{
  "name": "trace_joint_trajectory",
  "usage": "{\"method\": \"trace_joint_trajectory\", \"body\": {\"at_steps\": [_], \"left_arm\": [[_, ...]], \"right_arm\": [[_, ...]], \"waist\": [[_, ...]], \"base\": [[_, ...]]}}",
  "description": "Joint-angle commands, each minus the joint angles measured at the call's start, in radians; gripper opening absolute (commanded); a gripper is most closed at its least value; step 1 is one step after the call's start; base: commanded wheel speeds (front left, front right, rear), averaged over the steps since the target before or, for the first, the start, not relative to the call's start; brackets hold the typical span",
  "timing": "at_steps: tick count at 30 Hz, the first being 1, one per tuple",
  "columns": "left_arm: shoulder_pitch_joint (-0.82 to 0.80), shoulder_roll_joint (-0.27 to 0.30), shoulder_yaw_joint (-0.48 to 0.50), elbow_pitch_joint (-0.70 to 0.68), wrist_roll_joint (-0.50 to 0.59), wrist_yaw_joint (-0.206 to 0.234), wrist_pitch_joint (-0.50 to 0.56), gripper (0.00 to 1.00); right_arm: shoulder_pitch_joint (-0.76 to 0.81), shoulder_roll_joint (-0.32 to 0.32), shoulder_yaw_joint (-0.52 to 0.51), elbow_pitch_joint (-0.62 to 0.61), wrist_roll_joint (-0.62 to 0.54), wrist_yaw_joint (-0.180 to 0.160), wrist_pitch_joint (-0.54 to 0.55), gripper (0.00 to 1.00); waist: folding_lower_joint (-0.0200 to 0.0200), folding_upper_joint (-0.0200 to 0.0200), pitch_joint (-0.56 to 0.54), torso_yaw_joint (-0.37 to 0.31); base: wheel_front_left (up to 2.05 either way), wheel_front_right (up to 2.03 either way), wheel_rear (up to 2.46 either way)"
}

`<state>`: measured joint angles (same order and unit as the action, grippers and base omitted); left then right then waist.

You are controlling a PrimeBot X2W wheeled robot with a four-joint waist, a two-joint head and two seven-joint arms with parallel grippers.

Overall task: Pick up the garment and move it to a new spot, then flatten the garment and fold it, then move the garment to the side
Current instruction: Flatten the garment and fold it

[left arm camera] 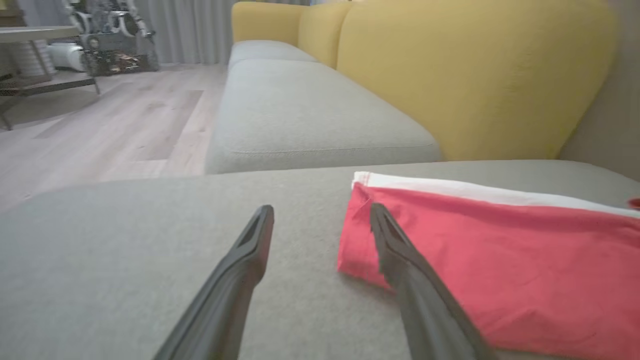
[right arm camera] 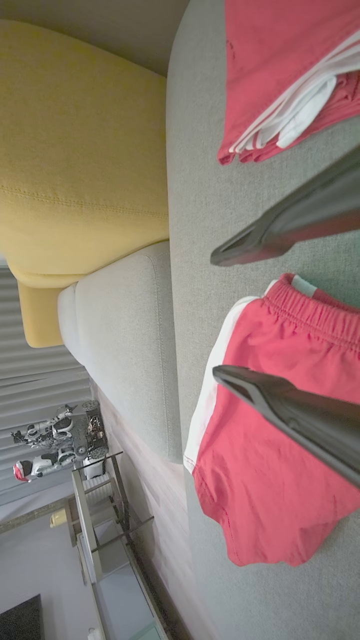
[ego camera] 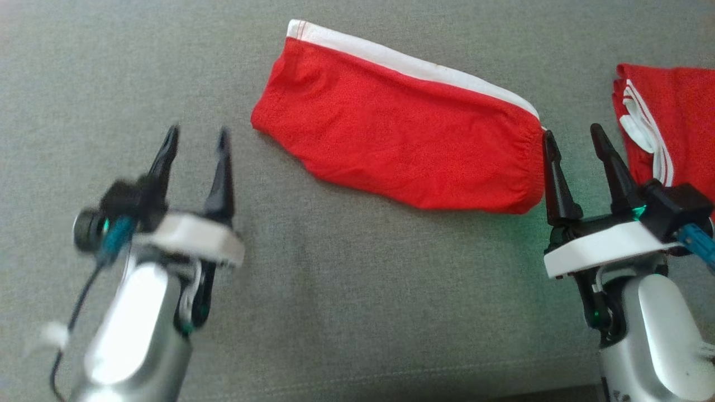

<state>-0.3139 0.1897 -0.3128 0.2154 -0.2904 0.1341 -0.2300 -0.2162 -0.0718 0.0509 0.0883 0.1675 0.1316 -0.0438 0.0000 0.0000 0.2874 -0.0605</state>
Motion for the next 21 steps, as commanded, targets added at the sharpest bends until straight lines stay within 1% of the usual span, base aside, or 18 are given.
{"method": "trace_joint_trajectory", "body": {"at_steps": [1, 6, 12, 17, 21], "left_arm": [[-0.081, 0.016, 0.028, -0.022, -0.008, -0.011, 0.005, 1.0], [-0.227, -0.005, -0.01, 0.134, -0.035, -0.087, 0.068, 1.0], [-0.361, -0.014, -0.02, 0.416, -0.073, -0.156, 0.145, 1.0], [-0.438, -0.02, -0.026, 0.624, -0.091, -0.187, 0.191, 1.0], [-0.482, -0.04, -0.032, 0.736, -0.111, -0.213, 0.215, 1.0]], "right_arm": [[-0.029, 0.007, 0.017, -0.038, 0.007, -0.001, 0.001, 1.0], [-0.041, 0.01, 0.04, -0.023, 0.017, -0.001, -0.004, 1.0], [-0.047, 0.015, 0.066, 0.001, 0.034, -0.001, -0.016, 1.0], [-0.049, 0.017, 0.068, 0.016, 0.043, -0.001, -0.022, 1.0], [-0.05, 0.018, 0.067, 0.021, 0.051, -0.001, -0.025, 1.0]], "waist": [[0.0, 0.0, 0.006, -0.003], [0.0, 0.0, 0.01, -0.039], [0.0, 0.0, 0.019, -0.087], [0.0, 0.0, 0.025, -0.109], [0.0, 0.0, 0.031, -0.115]], "base": [[0.0, 0.0, 0.0], [0.0, 0.0, 0.0], [0.0, 0.0, 0.0], [0.0, 0.0, 0.0], [0.0, 0.0, 0.0]]}}
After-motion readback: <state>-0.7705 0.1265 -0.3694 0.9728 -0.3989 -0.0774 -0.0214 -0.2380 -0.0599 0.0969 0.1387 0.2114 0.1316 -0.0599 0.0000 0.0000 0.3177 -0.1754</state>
